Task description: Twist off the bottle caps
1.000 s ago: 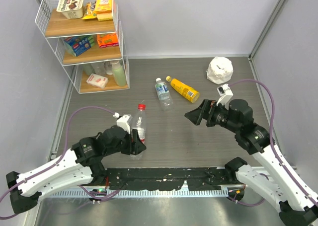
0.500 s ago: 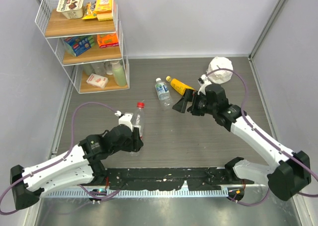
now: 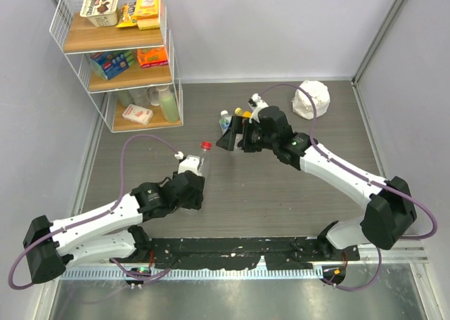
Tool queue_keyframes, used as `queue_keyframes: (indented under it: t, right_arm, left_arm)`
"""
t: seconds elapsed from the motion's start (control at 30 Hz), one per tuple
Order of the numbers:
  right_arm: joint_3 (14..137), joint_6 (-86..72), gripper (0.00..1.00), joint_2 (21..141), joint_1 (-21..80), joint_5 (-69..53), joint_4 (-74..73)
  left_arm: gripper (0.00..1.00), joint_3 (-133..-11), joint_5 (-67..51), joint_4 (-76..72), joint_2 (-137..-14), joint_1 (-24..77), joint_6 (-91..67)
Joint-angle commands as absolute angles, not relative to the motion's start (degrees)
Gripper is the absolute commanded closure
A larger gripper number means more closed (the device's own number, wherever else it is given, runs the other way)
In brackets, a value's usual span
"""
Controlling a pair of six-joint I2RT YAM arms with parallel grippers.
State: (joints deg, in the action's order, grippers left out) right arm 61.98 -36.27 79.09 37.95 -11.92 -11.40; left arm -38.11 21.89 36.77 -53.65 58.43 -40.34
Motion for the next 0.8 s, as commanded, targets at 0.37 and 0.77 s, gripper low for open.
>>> queue_keyframes:
  t: [0.37,0.77]
  right_arm:
    - [75.23,-40.43,0.00,91.58,42.63,-6.86,-5.80]
    - [73.83,-42.54,0.35,93.51,43.07,-9.05,-2.46]
  left_arm:
    - [1.00,-43.68,25.84,32.35,-60.29,58.53,-37.35]
    - [1.00,-45.09,25.84,31.82,-61.96,58.62,-37.53]
